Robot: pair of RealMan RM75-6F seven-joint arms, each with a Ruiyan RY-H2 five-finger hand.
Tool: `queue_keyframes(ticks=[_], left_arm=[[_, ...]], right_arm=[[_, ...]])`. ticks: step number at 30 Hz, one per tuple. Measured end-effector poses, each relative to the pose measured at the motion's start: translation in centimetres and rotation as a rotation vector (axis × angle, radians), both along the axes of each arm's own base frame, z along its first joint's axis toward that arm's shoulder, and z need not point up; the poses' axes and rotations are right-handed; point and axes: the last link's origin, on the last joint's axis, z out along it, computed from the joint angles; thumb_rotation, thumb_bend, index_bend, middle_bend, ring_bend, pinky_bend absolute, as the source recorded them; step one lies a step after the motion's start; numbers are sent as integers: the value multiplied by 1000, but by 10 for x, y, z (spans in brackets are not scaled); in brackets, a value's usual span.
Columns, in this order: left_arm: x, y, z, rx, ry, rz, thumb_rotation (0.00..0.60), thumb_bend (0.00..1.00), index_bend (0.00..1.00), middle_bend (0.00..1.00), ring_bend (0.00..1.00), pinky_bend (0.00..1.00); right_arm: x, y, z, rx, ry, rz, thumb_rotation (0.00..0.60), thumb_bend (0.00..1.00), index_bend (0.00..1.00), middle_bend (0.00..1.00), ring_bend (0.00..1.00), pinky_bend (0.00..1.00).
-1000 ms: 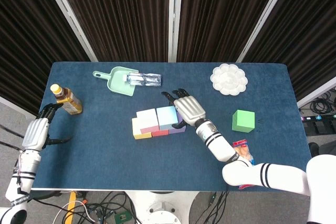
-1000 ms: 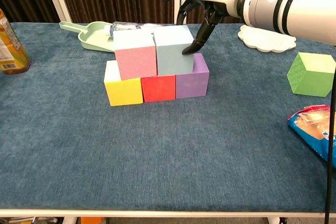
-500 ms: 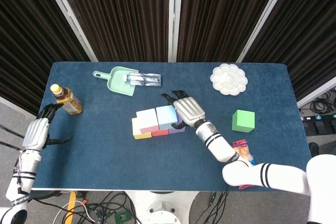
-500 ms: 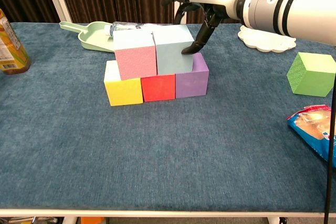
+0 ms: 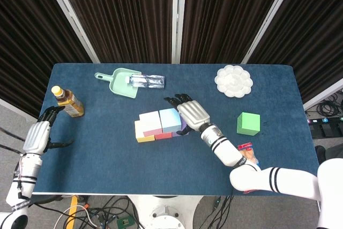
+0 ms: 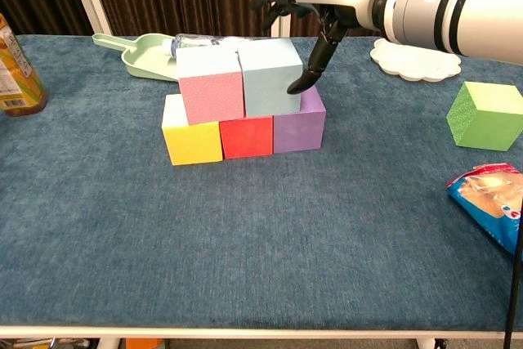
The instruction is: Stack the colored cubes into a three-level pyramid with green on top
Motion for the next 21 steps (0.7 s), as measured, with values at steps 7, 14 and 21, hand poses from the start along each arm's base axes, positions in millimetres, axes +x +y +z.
queue_keyframes(ticks=[7,14,21], left_arm=[[0,-1,1,5,-8,-2,600,41,111,95,31,137],[-1,-3,4,8,-17,-2,600,41,111,95,31,138],[-2,-2,6,13,-19,-5,600,40,111,95,31,137]], right_arm=[[16,3,3,4,-41,38,600,14,0,142,0,0],[30,7,-7,35,-50,52,600,14,0,157,0,0],[46,6,-17,45,-62,68,600,14,0,163,0,0]])
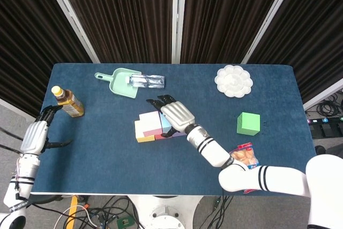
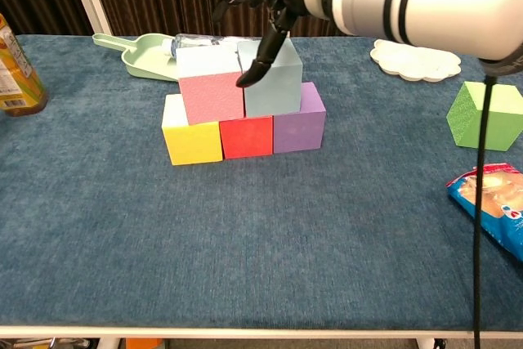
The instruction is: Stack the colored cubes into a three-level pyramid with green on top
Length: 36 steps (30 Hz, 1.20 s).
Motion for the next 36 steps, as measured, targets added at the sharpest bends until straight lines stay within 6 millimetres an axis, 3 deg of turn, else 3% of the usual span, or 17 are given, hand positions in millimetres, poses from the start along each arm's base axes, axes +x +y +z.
queue_keyframes(ticks=[7,17,25,36], left_arm=[[-2,0,1,2,0,5,600,41,111,95,31,137],[1,-2,-4,-13,2,-5,600,41,111,95,31,137],[-1,-3,-6,-23,5,2,600,41,111,95,31,138],[-3,-2,-7,-24,3,6,600,40,111,95,31,137]], right_arm=[[10,-3,-10,-4,-16,-11,600,13,0,192,0,0],[12,-2,-8,-21,-40,-18,600,13,0,207,0,0],[18,-3,-22,13,-33,-26,600,31,0,325,0,0],[21,-5,-26,1,-26,-24,600,67,0,375,0,0]])
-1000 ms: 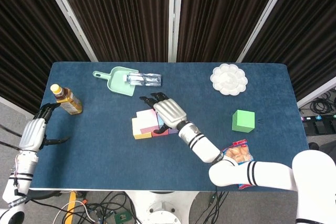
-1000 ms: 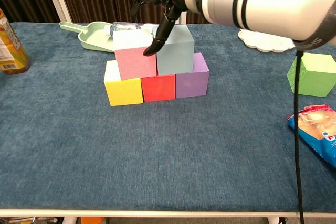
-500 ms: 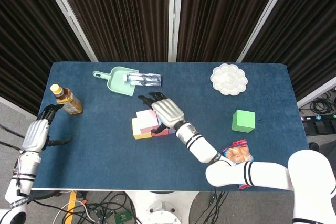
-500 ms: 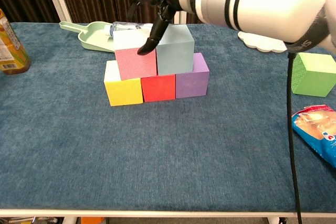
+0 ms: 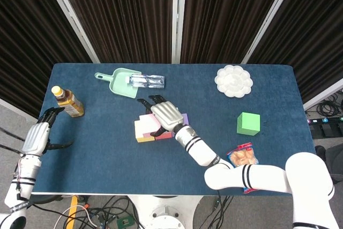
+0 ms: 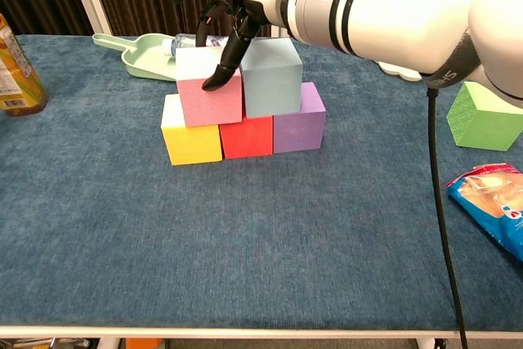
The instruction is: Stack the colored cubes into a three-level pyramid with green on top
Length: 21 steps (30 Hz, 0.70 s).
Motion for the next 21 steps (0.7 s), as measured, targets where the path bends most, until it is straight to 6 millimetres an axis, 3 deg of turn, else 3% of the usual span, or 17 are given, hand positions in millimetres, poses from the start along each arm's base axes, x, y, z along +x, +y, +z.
queue_keyframes(ticks=[21], left_arm=[[-3,0,0,-1,-3,6,600,40,111,95,31,137]], right_arm=[[1,-2,-5,-20,-9,-8,600,101,0,410,0,0]])
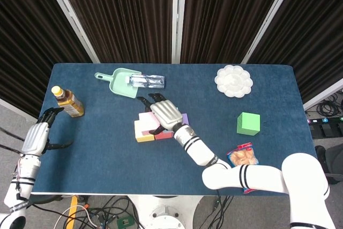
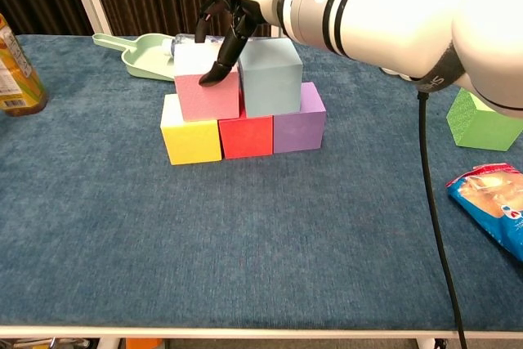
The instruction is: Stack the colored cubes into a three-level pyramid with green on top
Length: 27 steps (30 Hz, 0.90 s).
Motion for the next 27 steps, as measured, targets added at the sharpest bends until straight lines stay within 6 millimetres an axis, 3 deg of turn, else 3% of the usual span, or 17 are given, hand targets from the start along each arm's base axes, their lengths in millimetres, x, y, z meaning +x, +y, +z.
queue_keyframes(ticks=[27], left_arm=[[1,2,-3,-19,-7,7,600,40,111,95,31,138]], right_arm=[[-2,-2,5,4,3,-10,600,101,0,420,5,0]])
